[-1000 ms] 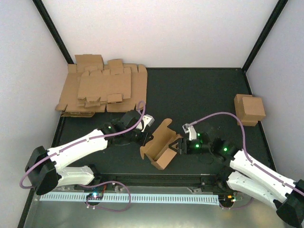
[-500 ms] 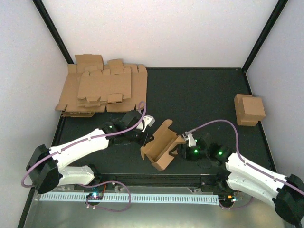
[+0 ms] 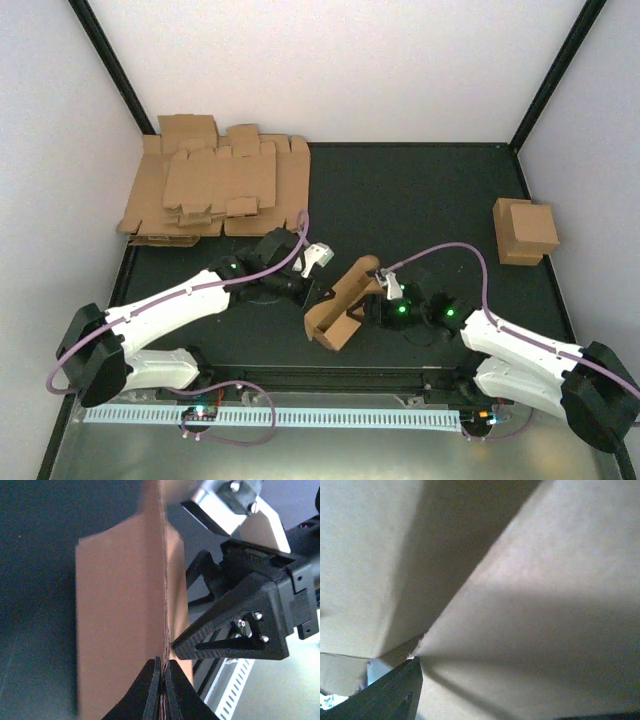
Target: Fold the paper box
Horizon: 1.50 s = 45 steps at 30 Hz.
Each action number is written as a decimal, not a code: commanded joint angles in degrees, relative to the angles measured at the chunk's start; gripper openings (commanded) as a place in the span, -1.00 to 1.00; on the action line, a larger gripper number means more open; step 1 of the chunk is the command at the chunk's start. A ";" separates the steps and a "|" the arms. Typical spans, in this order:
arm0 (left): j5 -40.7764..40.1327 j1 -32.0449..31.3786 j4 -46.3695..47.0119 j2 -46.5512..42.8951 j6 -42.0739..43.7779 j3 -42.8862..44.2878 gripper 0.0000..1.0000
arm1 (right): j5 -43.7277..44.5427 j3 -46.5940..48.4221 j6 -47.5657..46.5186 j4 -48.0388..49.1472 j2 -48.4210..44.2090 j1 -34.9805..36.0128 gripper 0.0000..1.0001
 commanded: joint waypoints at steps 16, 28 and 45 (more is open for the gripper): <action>7.77 -0.46 5.51 3.43 -0.56 -1.45 -0.37 | 6.80 -5.66 0.34 18.19 -7.03 -0.57 0.41; 3.51 -0.46 3.77 6.62 -0.55 -0.52 0.24 | 11.96 -2.86 -3.66 9.07 -12.14 -0.71 0.50; -21.74 -10.90 -15.22 11.91 -5.12 12.85 0.97 | 15.00 11.80 -19.19 -11.15 -10.11 -16.25 0.72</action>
